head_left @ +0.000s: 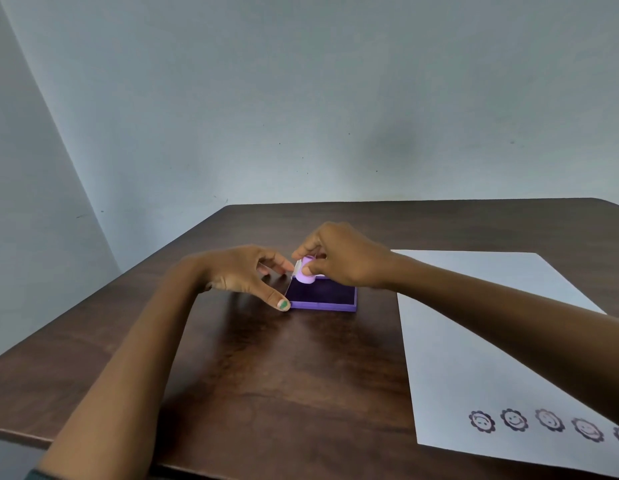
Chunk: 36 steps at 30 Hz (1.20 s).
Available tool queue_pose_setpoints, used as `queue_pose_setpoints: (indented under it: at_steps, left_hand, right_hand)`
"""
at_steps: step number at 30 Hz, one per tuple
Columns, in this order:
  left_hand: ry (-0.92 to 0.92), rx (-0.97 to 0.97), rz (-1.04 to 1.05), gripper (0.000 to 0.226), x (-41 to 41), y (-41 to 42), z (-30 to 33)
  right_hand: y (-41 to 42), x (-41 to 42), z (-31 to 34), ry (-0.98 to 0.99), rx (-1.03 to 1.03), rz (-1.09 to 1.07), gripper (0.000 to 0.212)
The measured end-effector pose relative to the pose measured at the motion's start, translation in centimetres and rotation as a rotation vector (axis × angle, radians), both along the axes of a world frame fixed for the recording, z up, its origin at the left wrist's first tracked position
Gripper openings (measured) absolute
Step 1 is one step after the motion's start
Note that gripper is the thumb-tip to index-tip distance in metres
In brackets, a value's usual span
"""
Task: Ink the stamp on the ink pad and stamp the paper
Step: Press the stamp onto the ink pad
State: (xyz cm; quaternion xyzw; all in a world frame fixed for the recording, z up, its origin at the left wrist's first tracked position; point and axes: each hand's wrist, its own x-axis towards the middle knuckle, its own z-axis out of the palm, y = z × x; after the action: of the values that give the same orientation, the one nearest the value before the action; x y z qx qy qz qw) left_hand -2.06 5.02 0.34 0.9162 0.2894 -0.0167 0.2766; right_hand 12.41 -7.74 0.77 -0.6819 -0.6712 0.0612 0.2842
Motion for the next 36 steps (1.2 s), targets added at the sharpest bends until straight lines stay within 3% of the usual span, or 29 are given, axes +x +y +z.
queue_pose_setpoints:
  at_steps: [12,20,36]
  left_hand:
    - [0.031,0.024,0.011,0.065,0.1,0.1,0.0]
    - [0.042,0.043,0.015,0.065,0.2,-0.1,0.0]
    - [0.028,0.035,0.024,0.056,0.2,-0.3,0.1]
  right_hand:
    - [1.2,-0.6,-0.5,-0.106,-0.012,0.033,0.031]
    - [1.0,-0.7,-0.7,-0.068,0.053,0.025,0.017]
    - [0.9,-0.7,-1.3,-0.037,0.092,0.009,0.021]
